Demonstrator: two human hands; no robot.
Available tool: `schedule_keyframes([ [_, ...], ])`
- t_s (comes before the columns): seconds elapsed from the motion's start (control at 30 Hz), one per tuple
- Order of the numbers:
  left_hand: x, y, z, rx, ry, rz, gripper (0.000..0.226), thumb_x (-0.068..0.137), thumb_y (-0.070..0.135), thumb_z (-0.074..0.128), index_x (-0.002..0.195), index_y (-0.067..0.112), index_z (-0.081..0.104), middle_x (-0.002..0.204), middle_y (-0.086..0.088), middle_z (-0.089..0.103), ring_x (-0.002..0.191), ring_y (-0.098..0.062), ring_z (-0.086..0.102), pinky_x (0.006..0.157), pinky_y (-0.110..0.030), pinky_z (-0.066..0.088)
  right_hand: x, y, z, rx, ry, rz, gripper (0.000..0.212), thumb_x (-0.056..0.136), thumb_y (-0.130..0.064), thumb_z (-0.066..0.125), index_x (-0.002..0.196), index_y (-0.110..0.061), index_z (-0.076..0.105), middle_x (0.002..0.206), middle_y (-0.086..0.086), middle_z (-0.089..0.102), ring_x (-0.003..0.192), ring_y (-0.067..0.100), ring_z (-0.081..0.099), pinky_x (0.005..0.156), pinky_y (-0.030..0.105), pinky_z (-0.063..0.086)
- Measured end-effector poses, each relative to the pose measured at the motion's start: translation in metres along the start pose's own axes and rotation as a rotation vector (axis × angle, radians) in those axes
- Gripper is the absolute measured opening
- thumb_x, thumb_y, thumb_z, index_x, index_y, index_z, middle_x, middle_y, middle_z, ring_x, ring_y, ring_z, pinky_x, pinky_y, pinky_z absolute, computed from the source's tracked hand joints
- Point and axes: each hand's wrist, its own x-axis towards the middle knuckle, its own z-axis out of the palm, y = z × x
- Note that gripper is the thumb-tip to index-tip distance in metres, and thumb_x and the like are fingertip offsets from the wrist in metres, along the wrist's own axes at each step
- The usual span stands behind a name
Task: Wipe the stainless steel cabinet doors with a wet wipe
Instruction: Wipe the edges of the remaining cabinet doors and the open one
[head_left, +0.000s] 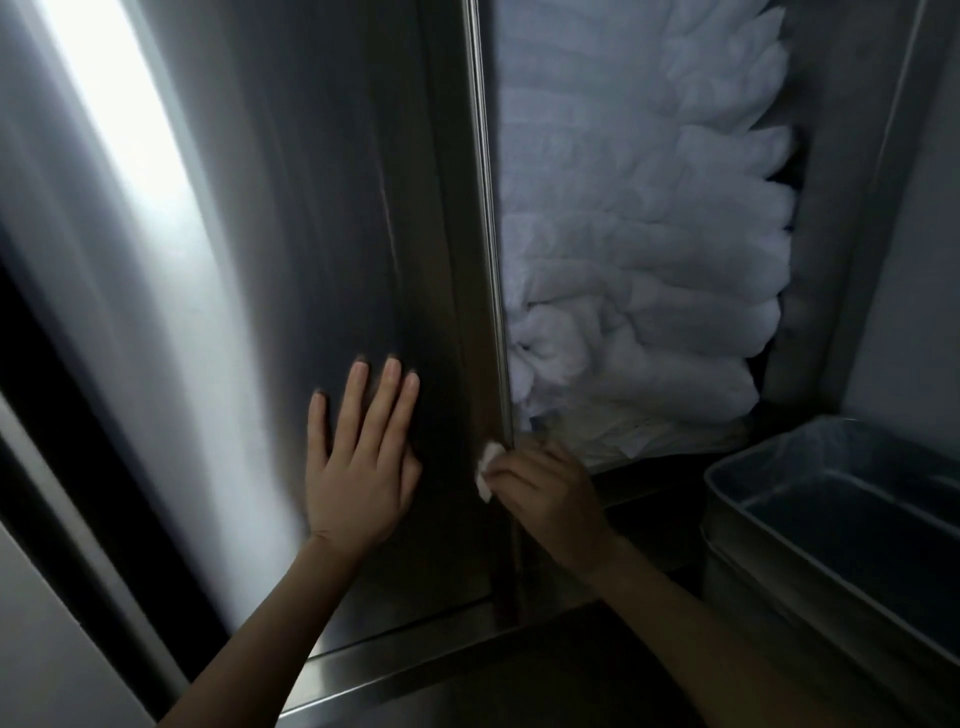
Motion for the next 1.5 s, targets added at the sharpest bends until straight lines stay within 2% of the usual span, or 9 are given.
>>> schedule_keyframes([
  [0.27,0.002,0.002,0.003,-0.006,-0.005,0.009,0.059,0.096,0.028,0.032,0.152,0.012,0.024,0.159,-0.007,0.021,0.15,-0.027,0.009,0.12,-0.05,0.008,0.111,0.021,-0.027,-0.093,0.318,0.134,0.012,0.083,-0.009,0.061,0.082,-0.003,0.071,0.086,0.01,0.071,0.076,0.023,0.066,0.074,0.033,0.044],
  [0.4,0.001,0.005,0.004,-0.017,-0.021,0.004,0.061,0.094,0.028,0.034,0.153,0.013,0.024,0.162,-0.005,0.015,0.15,-0.027,0.01,0.119,-0.051,0.011,0.041,0.005,-0.009,-0.044,0.189,0.133,0.018,0.087,-0.011,0.059,0.075,-0.005,0.071,0.079,0.009,0.07,0.071,0.023,0.065,0.07,0.036,0.049],
  [0.53,0.002,0.007,0.003,-0.017,-0.018,0.006,0.066,0.09,0.028,0.041,0.153,0.013,0.024,0.164,-0.003,0.007,0.15,-0.027,0.01,0.12,-0.05,0.007,-0.012,0.002,0.004,-0.118,-0.059,0.006,0.021,0.076,-0.002,0.075,0.06,-0.012,0.066,0.067,0.0,0.065,0.058,0.015,0.058,0.062,0.029,0.038],
  [0.7,0.005,0.009,0.004,-0.004,-0.017,0.012,0.065,0.091,0.028,0.04,0.152,0.013,0.025,0.164,-0.004,0.007,0.15,-0.026,0.01,0.12,-0.049,0.006,0.043,0.01,-0.016,-0.085,0.125,0.11,0.021,0.086,-0.015,0.057,0.071,-0.008,0.07,0.077,0.007,0.07,0.07,0.019,0.065,0.073,0.031,0.045],
  [0.8,0.005,0.011,0.006,-0.016,-0.019,0.016,0.065,0.092,0.03,0.039,0.153,0.013,0.022,0.164,-0.004,0.006,0.15,-0.026,0.009,0.121,-0.049,0.005,0.085,0.014,-0.03,-0.078,0.257,0.248,0.005,0.078,-0.008,0.069,0.078,-0.004,0.071,0.084,0.008,0.072,0.076,0.02,0.067,0.078,0.025,0.038],
  [0.9,0.007,0.015,0.008,-0.021,-0.026,0.023,0.067,0.092,0.031,0.038,0.154,0.014,0.02,0.164,-0.005,0.005,0.15,-0.027,0.009,0.121,-0.049,0.004,0.093,0.012,-0.035,-0.05,0.281,0.356,0.013,0.069,0.0,0.08,0.079,-0.002,0.072,0.084,0.009,0.072,0.076,0.02,0.067,0.077,0.023,0.036],
  [1.03,0.011,0.023,0.012,-0.017,-0.036,0.028,0.068,0.093,0.032,0.038,0.155,0.014,0.017,0.164,-0.005,0.004,0.151,-0.027,0.006,0.121,-0.049,0.001,0.085,0.014,-0.054,-0.058,0.315,0.362,0.011,0.073,-0.008,0.073,0.081,-0.001,0.071,0.084,0.011,0.072,0.078,0.021,0.067,0.082,0.021,0.038],
  [1.37,0.03,0.057,0.018,-0.053,-0.066,0.045,0.07,0.09,0.032,0.039,0.154,0.012,0.018,0.164,-0.006,0.003,0.151,-0.026,0.004,0.121,-0.049,-0.002,0.096,0.038,-0.101,-0.096,0.354,0.424,0.007,0.075,0.002,0.074,0.079,-0.002,0.071,0.083,0.009,0.071,0.073,0.021,0.066,0.065,0.04,0.053],
  [1.5,0.04,0.073,0.021,-0.083,-0.121,0.052,0.07,0.089,0.036,0.036,0.153,0.013,0.018,0.161,-0.007,0.008,0.151,-0.025,-0.001,0.12,-0.048,-0.007,0.097,0.043,-0.114,-0.086,0.364,0.439,0.007,0.074,0.004,0.072,0.078,-0.002,0.071,0.08,0.009,0.07,0.071,0.02,0.065,0.064,0.038,0.054],
])
